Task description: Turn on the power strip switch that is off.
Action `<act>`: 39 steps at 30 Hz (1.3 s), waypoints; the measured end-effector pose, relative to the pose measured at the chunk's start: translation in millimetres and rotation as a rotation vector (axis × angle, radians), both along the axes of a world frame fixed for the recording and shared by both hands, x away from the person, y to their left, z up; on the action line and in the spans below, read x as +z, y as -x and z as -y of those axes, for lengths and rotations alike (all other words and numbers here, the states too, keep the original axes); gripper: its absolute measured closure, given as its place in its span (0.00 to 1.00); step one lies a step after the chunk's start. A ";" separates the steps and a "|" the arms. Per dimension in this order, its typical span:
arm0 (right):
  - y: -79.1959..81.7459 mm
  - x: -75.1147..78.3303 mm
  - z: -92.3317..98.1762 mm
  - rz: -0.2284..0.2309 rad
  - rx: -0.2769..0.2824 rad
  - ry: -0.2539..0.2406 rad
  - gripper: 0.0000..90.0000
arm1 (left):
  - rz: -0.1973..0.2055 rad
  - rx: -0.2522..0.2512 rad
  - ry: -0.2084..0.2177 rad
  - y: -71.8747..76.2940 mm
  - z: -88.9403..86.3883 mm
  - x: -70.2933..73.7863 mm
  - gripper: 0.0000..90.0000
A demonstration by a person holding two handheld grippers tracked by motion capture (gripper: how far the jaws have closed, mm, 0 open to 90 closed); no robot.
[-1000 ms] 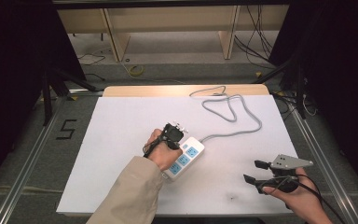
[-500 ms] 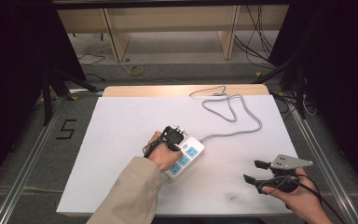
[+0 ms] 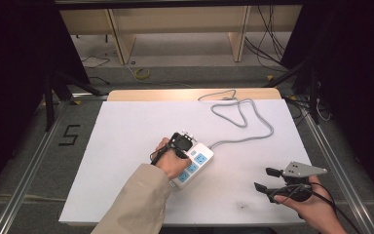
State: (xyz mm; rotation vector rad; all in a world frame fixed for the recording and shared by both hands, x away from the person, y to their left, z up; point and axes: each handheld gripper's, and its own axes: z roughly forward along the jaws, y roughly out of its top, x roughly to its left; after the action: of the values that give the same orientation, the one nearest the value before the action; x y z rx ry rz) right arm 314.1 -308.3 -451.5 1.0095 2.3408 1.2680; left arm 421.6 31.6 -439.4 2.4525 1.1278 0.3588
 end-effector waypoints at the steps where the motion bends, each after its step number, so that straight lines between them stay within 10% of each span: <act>1: 0.1 0.0 0.0 0.001 0.000 0.000 0.32 | -0.002 -0.001 0.000 -0.3 -0.1 -0.1 1.00; 8: -0.2 -0.2 -0.3 0.000 0.000 -0.001 0.32 | -0.002 -0.002 -0.055 0.7 1.9 -0.4 1.00; 39: -1.1 -0.3 -1.4 -0.001 0.006 0.001 0.32 | -0.009 0.029 0.061 1.9 -10.7 0.1 1.00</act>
State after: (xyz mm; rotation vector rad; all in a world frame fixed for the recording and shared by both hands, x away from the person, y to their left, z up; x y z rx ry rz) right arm 315.2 -306.9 -451.9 1.0035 2.3464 1.2683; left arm 419.7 42.3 -439.3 2.3896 1.1616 0.3183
